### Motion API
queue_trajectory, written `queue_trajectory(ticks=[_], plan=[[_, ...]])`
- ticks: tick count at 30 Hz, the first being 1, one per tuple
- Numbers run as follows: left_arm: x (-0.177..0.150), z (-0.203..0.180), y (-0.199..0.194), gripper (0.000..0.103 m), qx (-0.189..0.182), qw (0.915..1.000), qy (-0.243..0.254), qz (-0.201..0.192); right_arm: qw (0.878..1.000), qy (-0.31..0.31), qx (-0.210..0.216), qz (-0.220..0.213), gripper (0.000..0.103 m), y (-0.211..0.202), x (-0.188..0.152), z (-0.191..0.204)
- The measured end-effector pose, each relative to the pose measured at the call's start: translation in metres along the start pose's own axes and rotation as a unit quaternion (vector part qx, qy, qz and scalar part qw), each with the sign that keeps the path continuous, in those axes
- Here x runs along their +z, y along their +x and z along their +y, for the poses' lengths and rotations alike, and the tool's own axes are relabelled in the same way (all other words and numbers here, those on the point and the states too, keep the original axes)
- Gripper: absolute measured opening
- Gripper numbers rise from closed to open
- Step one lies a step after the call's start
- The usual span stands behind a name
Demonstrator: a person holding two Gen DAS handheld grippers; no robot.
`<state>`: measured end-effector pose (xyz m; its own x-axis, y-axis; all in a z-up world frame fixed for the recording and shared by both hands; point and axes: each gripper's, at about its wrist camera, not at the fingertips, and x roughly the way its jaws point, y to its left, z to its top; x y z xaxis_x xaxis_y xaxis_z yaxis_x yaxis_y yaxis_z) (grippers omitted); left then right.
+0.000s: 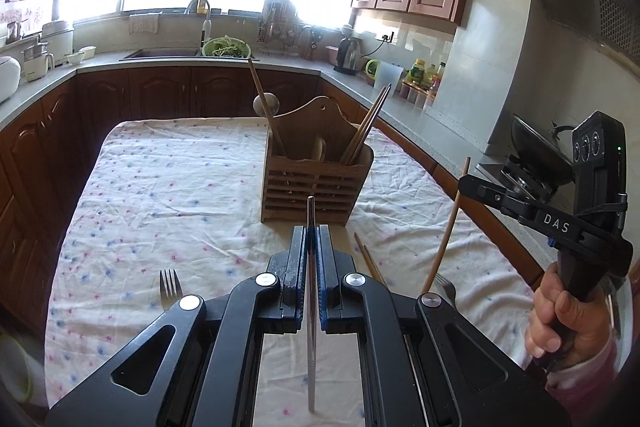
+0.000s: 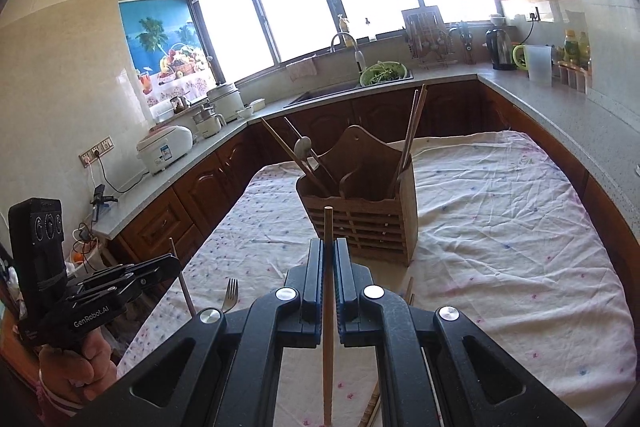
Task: Organize utensils
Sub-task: 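Lift both chopsticks and carry them over the wooden holder with both tools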
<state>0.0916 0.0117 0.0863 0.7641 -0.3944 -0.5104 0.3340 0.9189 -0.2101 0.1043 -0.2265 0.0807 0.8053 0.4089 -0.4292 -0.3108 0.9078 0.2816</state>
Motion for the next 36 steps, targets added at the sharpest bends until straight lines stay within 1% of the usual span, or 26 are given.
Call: queue_trajectory(ticks=[6,22,30,36], plan=[[0.007,0.001,-0.001,0.004,0.001,1.0,-0.001,-0.008,1.0,0.002,-0.002,-0.012,0.005,-0.003,0.006,-0.003],[0.029,0.003,0.002,0.004,0.003,0.9996,-0.001,-0.03,1.0,0.005,-0.003,-0.025,0.005,-0.001,0.019,-0.01],[0.05,0.004,0.009,0.004,0.003,0.999,0.001,-0.044,0.999,0.007,-0.005,-0.043,0.005,-0.001,0.04,-0.015],[0.074,0.004,0.014,0.004,0.003,0.9981,0.004,-0.061,0.998,0.006,-0.01,-0.06,0.005,0.0,0.06,-0.02]])
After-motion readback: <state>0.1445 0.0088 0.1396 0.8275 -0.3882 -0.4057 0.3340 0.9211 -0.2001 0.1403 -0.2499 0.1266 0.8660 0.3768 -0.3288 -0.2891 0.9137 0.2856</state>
